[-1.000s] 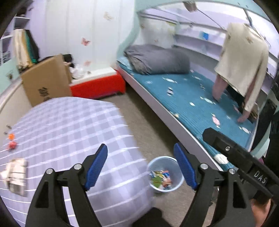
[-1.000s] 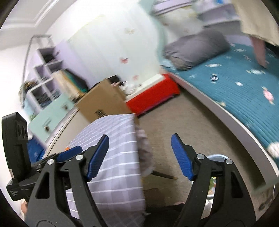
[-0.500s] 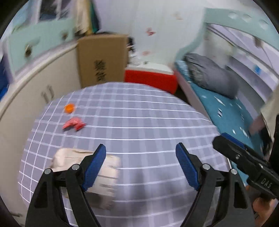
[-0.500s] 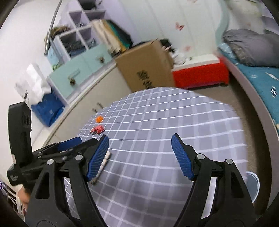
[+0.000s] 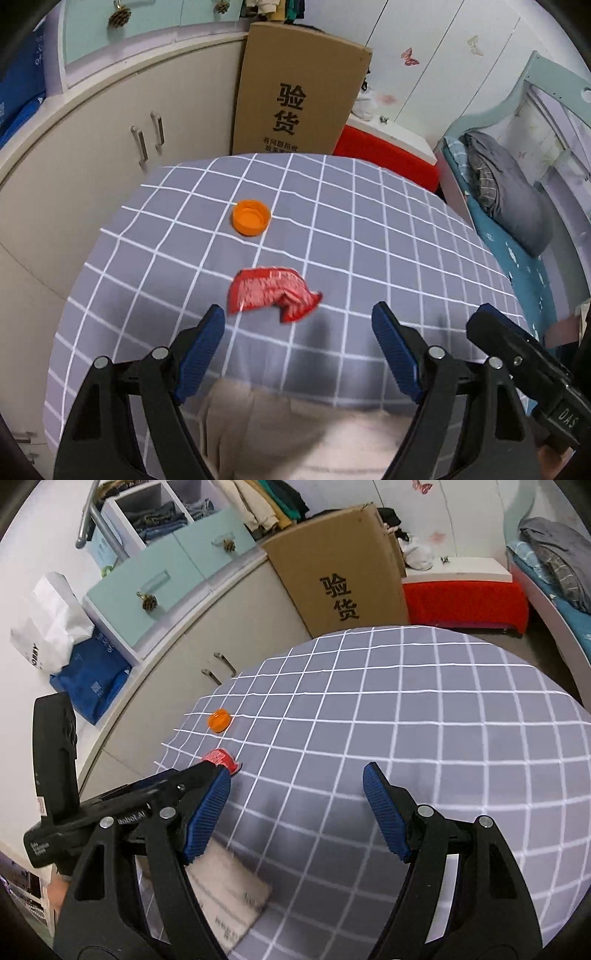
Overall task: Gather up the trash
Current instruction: 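Grasp the red snack wrapper with the left gripper while the right grasps the orange cap, then carry the wrapper and cap over the bin and open both grippers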
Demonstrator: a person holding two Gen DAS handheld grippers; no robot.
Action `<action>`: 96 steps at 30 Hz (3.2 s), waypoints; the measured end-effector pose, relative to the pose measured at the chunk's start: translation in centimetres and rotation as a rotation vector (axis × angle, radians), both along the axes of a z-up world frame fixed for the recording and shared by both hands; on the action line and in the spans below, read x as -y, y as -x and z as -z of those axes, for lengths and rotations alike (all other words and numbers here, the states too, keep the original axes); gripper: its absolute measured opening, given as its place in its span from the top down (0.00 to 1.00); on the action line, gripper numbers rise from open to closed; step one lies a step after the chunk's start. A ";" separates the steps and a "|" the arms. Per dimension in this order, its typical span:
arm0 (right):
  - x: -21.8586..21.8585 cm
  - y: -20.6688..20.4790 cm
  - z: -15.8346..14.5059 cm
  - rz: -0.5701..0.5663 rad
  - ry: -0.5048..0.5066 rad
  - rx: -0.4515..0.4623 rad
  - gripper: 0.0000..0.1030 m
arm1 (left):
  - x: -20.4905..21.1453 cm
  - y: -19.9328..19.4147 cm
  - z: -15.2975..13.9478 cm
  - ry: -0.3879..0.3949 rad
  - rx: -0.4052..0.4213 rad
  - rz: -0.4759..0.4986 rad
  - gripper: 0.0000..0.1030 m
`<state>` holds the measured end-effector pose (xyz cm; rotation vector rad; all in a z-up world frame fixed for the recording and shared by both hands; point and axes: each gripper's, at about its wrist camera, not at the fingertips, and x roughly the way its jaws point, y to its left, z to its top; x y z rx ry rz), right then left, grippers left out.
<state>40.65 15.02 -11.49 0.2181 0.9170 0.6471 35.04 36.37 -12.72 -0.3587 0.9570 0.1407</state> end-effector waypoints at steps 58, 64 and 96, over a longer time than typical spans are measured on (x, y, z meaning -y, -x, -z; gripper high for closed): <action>-20.1 -5.8 2.7 -0.252 0.299 0.018 0.71 | -12.4 -1.7 1.2 -0.008 0.017 -0.099 0.71; -16.5 -4.5 1.0 -0.239 0.231 0.028 0.71 | -9.4 -1.0 -0.5 -0.033 0.038 -0.056 0.71; 39.2 17.4 2.5 0.460 0.095 0.114 0.71 | 44.6 7.2 -0.3 -0.009 0.050 0.728 0.71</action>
